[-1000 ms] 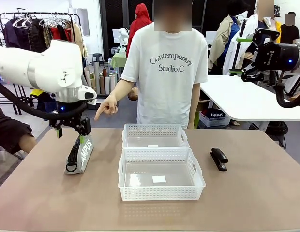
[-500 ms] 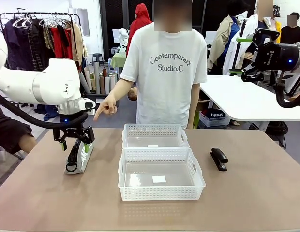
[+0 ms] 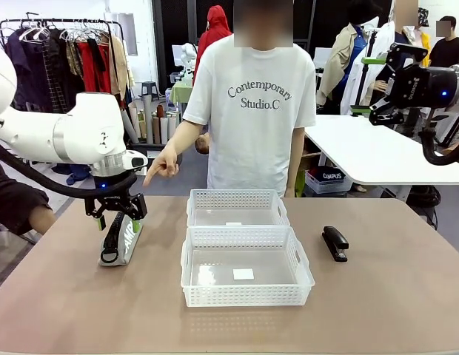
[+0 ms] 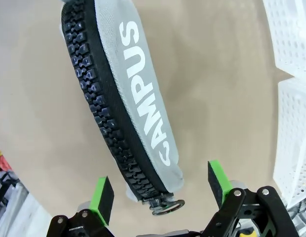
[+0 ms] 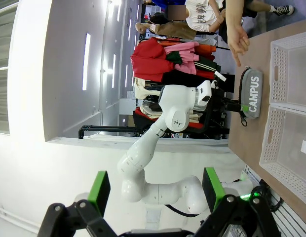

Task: Distribute items into two baskets.
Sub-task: Pick up the Pencil pouch that the person points to.

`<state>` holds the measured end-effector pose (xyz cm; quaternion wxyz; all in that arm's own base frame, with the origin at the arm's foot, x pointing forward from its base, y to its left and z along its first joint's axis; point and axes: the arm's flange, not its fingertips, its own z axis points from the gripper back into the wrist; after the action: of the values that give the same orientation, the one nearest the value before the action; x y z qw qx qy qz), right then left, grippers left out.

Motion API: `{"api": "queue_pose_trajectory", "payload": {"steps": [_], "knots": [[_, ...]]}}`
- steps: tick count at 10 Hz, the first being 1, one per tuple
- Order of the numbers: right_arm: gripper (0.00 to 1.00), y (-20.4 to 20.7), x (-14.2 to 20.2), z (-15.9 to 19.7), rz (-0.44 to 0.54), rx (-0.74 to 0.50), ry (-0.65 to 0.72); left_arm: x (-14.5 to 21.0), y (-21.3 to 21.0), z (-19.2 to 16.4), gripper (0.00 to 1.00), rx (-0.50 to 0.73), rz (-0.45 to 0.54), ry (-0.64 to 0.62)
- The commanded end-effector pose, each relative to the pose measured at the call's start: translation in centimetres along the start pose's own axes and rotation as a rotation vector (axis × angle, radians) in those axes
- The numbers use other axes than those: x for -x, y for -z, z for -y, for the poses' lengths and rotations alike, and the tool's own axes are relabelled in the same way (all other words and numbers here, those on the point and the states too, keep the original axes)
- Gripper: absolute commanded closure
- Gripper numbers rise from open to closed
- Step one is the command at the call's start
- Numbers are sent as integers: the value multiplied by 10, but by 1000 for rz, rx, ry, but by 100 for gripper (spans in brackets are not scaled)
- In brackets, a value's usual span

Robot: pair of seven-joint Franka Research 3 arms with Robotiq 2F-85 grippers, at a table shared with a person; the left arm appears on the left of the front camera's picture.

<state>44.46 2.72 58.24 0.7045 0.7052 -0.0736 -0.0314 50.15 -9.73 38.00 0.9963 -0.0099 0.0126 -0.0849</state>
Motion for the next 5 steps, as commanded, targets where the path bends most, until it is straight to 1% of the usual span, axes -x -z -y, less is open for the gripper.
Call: {"api": "queue_pose_trajectory", "payload": {"steps": [1,3,4,5], "knots": [[0,0,0,-2,3,-4,-2,3,-4,-1,0,-2,-5,-1],[0,0,0,-2,3,-4,-2,-5,4,0,0,-6,-3,4],[0,0,0,-2,3,-4,-2,-11,4,-1,0,-26,22,3],[0,0,0,-2,3,-4,-2,-18,7,-3,0,-43,24,8]]}}
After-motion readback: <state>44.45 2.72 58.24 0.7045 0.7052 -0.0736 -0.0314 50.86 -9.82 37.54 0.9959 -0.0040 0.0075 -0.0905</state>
